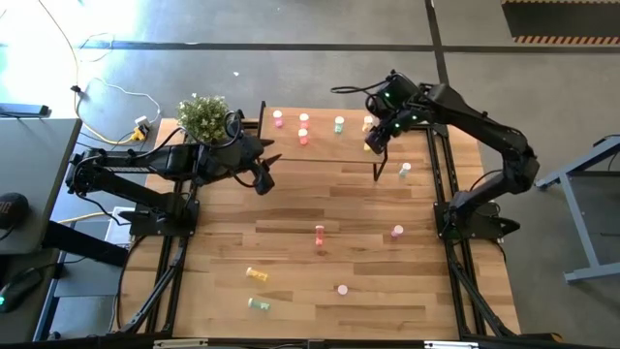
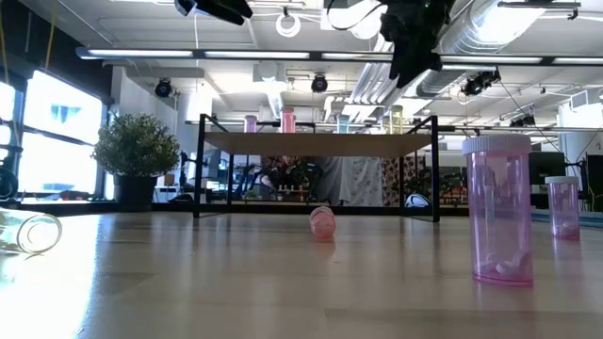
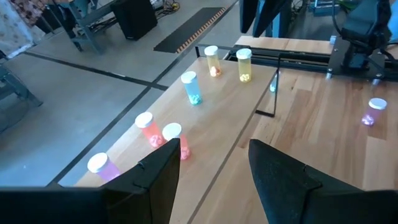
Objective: Pick and place medicine bottles onto shelf by color
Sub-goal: Put the bottom purple pill bottle on the shelf aligned with the other purple pill bottle
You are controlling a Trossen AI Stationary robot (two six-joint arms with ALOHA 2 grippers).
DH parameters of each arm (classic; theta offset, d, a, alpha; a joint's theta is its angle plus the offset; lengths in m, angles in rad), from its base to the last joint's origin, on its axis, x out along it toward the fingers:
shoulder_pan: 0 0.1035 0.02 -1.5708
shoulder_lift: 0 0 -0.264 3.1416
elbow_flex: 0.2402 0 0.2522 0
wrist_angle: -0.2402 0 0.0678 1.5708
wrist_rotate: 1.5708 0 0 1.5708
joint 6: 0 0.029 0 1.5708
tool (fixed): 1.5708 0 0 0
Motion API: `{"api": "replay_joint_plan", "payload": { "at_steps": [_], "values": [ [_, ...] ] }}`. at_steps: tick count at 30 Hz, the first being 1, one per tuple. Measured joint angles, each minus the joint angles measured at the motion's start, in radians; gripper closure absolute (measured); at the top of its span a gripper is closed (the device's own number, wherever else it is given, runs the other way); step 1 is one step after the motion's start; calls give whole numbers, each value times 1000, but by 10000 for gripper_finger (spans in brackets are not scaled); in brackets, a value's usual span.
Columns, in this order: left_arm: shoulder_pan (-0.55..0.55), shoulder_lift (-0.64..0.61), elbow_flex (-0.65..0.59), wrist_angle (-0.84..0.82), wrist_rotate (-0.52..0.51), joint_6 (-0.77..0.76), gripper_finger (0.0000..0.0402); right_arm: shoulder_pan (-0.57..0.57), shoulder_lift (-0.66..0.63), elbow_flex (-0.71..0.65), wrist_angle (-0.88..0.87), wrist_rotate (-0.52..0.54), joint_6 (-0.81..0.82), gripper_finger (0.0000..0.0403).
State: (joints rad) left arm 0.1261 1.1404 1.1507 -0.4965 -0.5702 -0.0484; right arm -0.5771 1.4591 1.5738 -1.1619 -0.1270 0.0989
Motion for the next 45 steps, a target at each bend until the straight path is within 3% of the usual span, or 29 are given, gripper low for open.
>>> {"api": "replay_joint_plan", "payload": {
  "at_steps": [6, 11, 27, 40, 45],
  "values": [
    [0, 0, 0, 0, 38, 0, 220, 78, -62, -1, -50, 28, 50, 240],
    [0, 0, 0, 0, 43, 0, 220, 180, -122, -12, -84, 150, 143, 240],
    [0, 0, 0, 0, 137, 0, 220, 525, -445, -444, 64, 269, 746, 240],
    [0, 0, 0, -7, 149, 0, 220, 959, -426, -544, 73, 439, 1348, 240],
    [0, 0, 0, -8, 153, 0, 220, 1072, -382, -544, 113, 458, 1485, 240]
  ]
}}
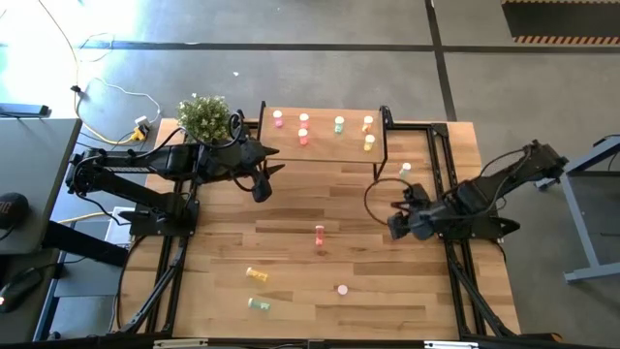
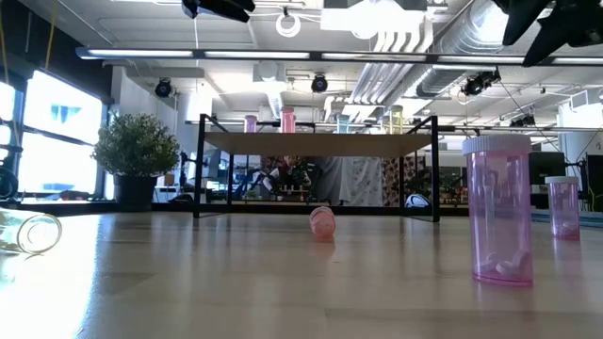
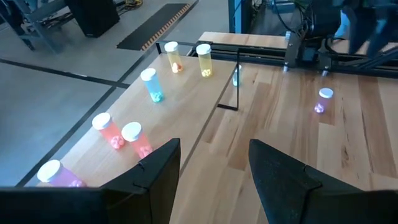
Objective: Pick and place medicine bottles onto shelf by color
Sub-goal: Put the bottom purple pill bottle on the shelf aligned with the other purple pill bottle
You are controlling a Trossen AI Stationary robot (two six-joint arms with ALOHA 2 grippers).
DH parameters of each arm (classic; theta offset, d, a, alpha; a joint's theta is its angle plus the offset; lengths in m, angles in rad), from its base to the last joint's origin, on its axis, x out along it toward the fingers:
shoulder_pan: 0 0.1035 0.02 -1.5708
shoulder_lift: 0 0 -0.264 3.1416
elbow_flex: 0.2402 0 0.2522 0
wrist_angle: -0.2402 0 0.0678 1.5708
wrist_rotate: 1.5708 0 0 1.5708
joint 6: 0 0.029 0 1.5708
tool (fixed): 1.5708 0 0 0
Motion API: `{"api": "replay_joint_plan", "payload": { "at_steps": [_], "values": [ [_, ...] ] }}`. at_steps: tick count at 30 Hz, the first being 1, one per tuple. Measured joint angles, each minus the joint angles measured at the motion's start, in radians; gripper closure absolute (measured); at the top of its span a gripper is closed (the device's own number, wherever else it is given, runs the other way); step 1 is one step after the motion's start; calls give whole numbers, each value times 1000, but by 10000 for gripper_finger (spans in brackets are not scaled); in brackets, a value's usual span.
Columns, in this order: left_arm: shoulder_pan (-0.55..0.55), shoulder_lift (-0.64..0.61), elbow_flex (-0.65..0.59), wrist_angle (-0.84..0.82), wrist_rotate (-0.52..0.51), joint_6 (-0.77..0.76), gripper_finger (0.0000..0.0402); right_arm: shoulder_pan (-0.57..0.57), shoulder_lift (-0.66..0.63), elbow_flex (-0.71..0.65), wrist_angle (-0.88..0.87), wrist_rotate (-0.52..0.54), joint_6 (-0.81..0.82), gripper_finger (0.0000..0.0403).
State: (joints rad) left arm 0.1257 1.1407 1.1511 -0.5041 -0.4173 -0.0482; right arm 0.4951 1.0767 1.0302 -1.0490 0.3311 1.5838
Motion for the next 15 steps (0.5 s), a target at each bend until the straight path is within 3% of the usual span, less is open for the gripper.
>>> {"api": "replay_joint_plan", "payload": {
  "at_steps": [9, 15],
  "values": [
    [0, 0, 0, -2, 104, 0, 220, 129, 156, 0, 125, -10, 8, 240],
    [0, 0, 0, -31, 132, -5, 220, 154, 247, 0, 211, -67, -38, 239]
  ]
}}
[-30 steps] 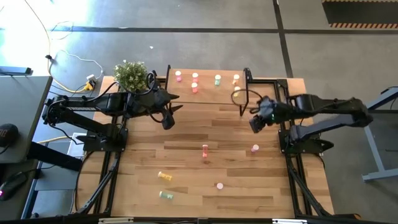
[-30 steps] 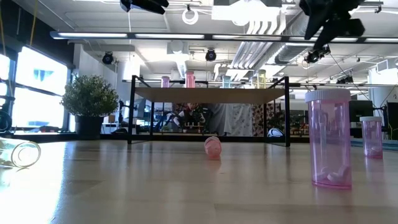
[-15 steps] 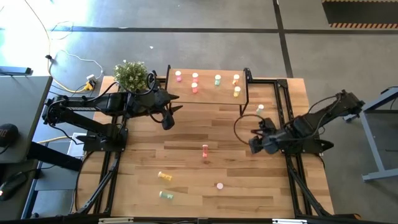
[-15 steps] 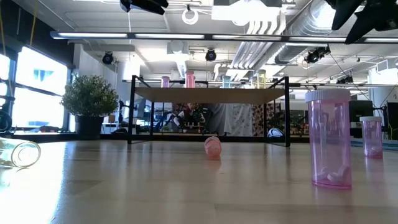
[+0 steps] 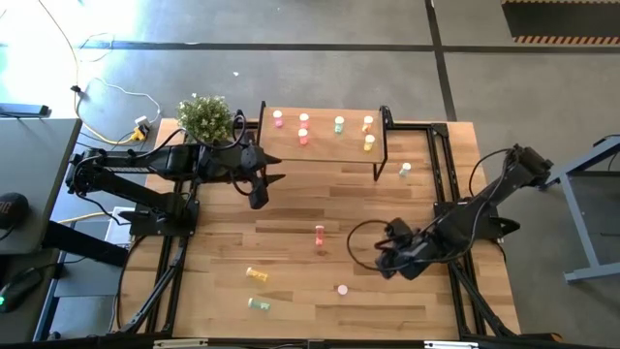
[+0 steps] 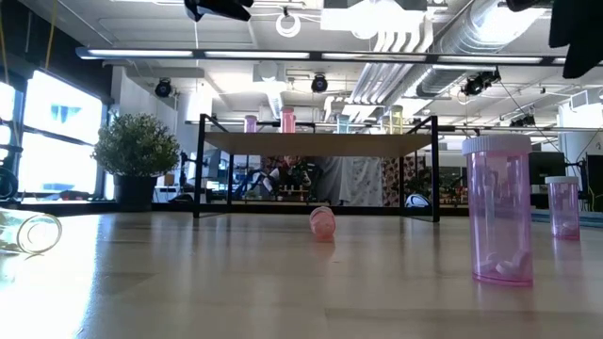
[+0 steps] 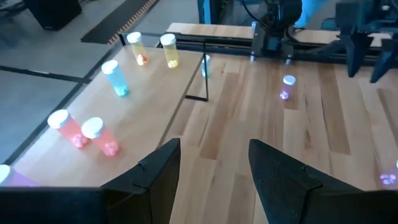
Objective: Pick and place medicine bottles onto shelf by color
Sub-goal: Put the bottom purple pill bottle on the shelf aligned with the other purple pill bottle
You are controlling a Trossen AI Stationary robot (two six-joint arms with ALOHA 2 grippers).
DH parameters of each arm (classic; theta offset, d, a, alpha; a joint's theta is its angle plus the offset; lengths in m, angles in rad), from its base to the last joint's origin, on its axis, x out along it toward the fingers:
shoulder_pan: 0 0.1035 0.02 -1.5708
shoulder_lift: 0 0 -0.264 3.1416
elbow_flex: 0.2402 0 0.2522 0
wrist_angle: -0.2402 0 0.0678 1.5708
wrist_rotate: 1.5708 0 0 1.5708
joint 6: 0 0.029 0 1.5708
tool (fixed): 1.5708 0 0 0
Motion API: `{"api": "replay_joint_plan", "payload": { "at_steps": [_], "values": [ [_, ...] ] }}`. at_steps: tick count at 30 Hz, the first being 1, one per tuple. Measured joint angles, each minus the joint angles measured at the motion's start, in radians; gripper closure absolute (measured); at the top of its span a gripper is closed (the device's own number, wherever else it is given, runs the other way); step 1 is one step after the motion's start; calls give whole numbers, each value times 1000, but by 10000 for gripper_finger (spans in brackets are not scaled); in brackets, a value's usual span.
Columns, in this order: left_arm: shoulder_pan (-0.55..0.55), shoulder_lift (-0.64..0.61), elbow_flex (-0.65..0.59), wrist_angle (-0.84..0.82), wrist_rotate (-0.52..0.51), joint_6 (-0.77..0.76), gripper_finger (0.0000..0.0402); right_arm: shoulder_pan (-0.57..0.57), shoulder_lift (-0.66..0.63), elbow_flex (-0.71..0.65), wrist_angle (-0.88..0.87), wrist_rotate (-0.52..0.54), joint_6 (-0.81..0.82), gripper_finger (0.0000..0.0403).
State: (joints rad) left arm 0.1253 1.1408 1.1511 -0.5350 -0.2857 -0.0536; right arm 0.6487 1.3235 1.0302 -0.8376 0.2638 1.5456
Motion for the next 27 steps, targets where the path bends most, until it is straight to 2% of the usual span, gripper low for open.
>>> {"api": "replay_joint_plan", "payload": {
  "at_steps": [7, 15, 19, 27],
  "values": [
    [0, 0, 0, 0, 19, -62, 220, 0, 62, 0, 94, -32, -135, 205],
    [-4, 0, 0, 0, 96, -176, 220, 16, 153, 1, 240, -28, -587, 192],
    [-5, 0, 0, 1, 104, -182, 220, 41, 219, 1, 334, -28, -783, 192],
    [-5, 0, 0, 1, 103, -183, 220, 64, 378, 1, 469, 32, -873, 192]
  ]
}}
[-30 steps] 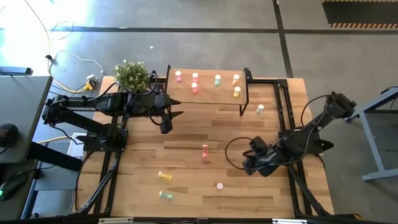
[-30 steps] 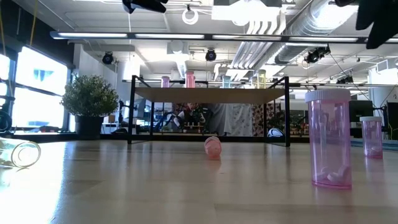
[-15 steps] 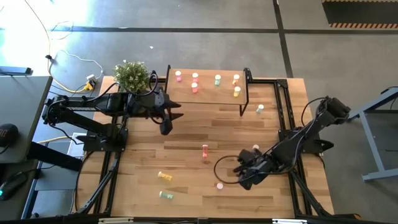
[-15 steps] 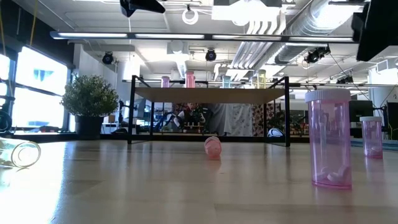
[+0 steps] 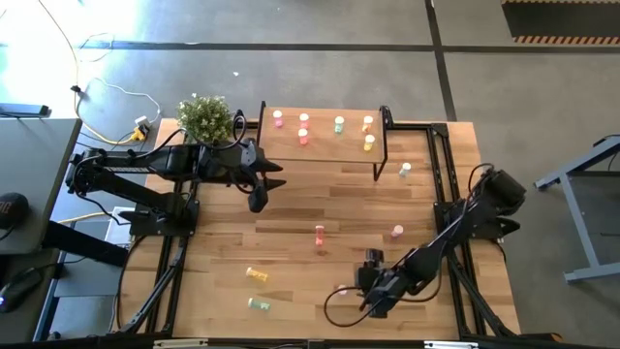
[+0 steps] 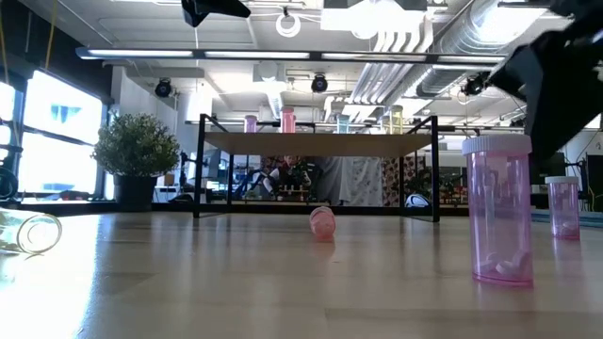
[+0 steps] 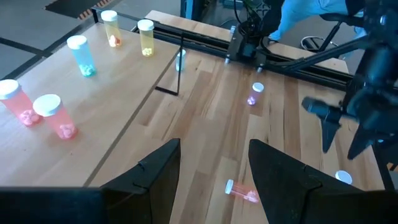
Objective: Pick and place medicine bottles onto shelf by color
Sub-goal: Put the bottom purple pill bottle on the shelf aligned with the other purple pill bottle
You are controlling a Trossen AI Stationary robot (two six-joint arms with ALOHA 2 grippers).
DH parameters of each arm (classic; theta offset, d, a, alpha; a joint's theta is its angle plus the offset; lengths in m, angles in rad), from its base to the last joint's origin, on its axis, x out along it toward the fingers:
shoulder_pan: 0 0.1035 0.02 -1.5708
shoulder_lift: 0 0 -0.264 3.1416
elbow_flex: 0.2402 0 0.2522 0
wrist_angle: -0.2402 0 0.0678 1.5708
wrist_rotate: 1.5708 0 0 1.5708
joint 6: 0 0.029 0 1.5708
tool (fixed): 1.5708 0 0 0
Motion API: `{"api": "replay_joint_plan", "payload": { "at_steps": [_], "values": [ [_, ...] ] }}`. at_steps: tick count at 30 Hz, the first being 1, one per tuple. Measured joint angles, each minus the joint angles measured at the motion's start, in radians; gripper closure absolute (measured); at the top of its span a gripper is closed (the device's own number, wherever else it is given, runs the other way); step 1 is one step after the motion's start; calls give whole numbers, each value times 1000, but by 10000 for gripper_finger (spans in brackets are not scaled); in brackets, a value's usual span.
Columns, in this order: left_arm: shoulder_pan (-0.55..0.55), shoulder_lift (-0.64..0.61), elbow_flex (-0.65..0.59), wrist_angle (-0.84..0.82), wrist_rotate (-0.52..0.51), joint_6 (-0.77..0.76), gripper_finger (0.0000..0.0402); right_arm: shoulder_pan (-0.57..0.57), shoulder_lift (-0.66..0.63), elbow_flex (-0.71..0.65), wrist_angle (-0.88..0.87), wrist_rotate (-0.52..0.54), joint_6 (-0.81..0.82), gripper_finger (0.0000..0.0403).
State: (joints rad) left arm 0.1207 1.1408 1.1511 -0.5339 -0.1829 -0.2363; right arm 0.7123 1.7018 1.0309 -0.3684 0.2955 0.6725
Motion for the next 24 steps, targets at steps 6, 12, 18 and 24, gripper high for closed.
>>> {"api": "replay_joint_plan", "payload": {
  "at_steps": [6, 12, 18, 24],
  "values": [
    [0, 0, 0, 0, 0, 0, 220, 2, 85, 0, 74, 25, 26, 192],
    [0, 0, 0, 0, 0, 0, 220, 6, 101, 0, 133, 118, 70, 192],
    [-5, 0, 0, 0, 8, 3, 220, 27, 119, 1, 157, 167, 110, 192],
    [-5, 0, 0, 0, 7, 3, 220, 47, 179, 1, 222, 173, 166, 192]
  ]
}}
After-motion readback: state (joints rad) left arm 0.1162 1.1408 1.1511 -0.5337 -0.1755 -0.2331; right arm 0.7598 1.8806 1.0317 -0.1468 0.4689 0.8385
